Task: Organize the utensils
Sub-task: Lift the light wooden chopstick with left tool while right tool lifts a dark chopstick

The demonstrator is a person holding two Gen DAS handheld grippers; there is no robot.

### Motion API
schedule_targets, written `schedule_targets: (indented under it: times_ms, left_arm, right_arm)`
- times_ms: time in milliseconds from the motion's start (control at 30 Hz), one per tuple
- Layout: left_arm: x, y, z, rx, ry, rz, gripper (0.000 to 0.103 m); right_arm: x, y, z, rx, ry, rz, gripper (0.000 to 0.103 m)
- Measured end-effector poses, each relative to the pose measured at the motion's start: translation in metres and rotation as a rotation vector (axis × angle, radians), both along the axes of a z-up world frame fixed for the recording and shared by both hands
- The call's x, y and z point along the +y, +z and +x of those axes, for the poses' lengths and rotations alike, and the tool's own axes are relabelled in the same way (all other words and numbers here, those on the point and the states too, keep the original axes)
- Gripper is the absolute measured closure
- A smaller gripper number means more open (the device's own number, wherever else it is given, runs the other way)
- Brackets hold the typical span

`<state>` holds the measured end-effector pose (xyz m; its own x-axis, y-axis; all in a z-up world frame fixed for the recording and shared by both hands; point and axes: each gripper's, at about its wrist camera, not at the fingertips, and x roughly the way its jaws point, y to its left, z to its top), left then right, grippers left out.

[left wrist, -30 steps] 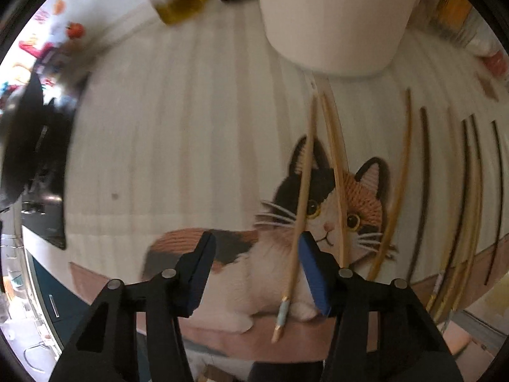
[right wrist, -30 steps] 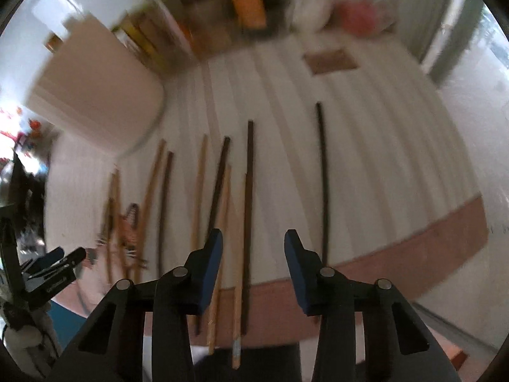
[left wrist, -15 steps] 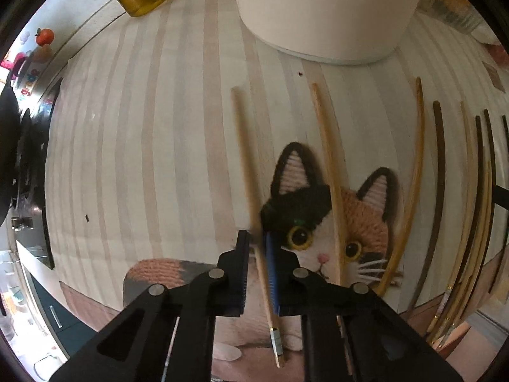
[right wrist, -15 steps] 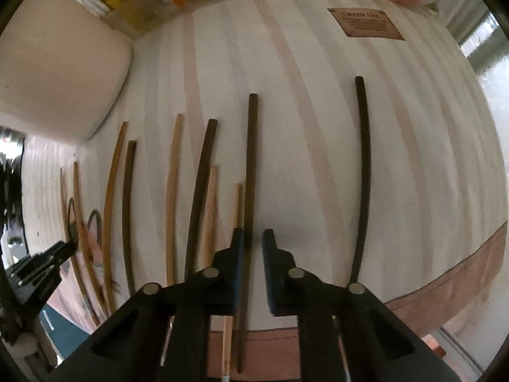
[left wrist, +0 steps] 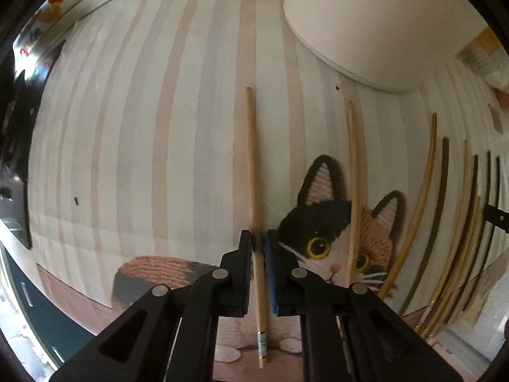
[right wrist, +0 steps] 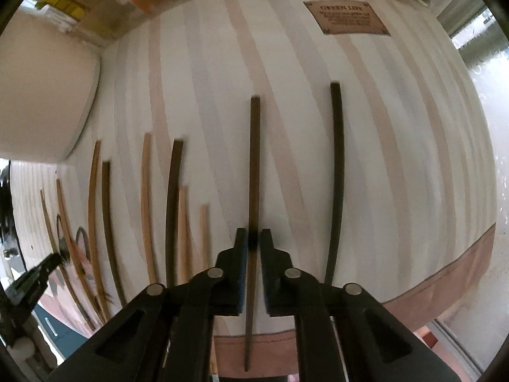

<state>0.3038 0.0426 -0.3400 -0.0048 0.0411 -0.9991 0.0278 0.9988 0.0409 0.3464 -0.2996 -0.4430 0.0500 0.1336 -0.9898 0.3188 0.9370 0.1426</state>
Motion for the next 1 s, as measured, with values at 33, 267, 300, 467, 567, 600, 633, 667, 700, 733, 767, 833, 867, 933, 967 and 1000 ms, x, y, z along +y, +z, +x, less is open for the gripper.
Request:
schedule_targets:
  times_ms: [33,267,300,467,567,600,633,667,700,733,767,833,867,933,967,1000]
  left_arm:
    - [0.002,0.000,0.002,0.005,0.004,-0.011,0.095]
    - [-0.008,-0.001,0.042,-0.019,-0.005,0.021,0.097]
    - [-0.006,0.000,0.044,-0.025,0.005,0.029,0.098]
    - [0.011,0.002,0.033,-0.013,0.022,0.050,0.098]
    - [0.019,0.003,0.030,0.005,0.027,0.045,0.098]
    - [0.019,0.003,0.030,0.010,0.026,0.041,0.098]
    - [0.019,0.004,0.032,0.011,0.022,0.041,0.098]
    - [0.018,0.004,0.033,0.013,0.016,0.046,0.098]
    - [0.019,0.004,0.035,0.018,0.017,0.062,0.097]
    - [0.019,0.004,0.037,0.018,0.009,0.066,0.097]
    - [-0.002,0.006,0.040,0.012,0.002,0.077,0.097]
    - [-0.007,0.006,0.044,-0.004,-0.007,0.093,0.097]
    - [-0.011,0.004,0.046,-0.009,-0.011,0.101,0.097]
    - [-0.013,0.005,0.049,-0.024,-0.019,0.113,0.098]
    - [-0.016,0.003,0.051,-0.028,-0.017,0.118,0.098]
    - [-0.017,0.005,0.050,-0.036,-0.020,0.125,0.098]
  right_arm:
    - [0.002,-0.001,0.005,-0.002,-0.003,-0.013,0.081]
    - [0.016,0.010,0.027,-0.014,0.072,-0.133,0.096]
    - [0.017,0.010,0.027,-0.007,0.083,-0.124,0.096]
    - [0.030,0.008,0.016,0.036,0.161,-0.056,0.097]
    - [0.040,0.008,0.008,0.041,0.187,-0.055,0.097]
    - [0.039,0.010,0.009,0.039,0.172,-0.048,0.096]
    - [0.045,0.004,0.009,0.038,0.166,-0.046,0.096]
    - [0.045,0.003,0.012,0.037,0.157,-0.044,0.096]
    - [0.046,0.004,0.014,0.035,0.145,-0.046,0.095]
    - [0.035,0.008,0.021,0.035,0.141,-0.051,0.095]
    - [0.041,0.007,0.034,0.035,0.141,-0.061,0.095]
    - [0.042,0.012,0.045,0.039,0.153,-0.093,0.094]
    - [0.048,0.010,0.042,0.037,0.158,-0.107,0.094]
    - [0.058,0.013,0.045,0.021,0.179,-0.142,0.095]
    - [0.060,0.015,0.045,0.004,0.178,-0.145,0.096]
    - [0.063,0.016,0.043,-0.010,0.173,-0.143,0.097]
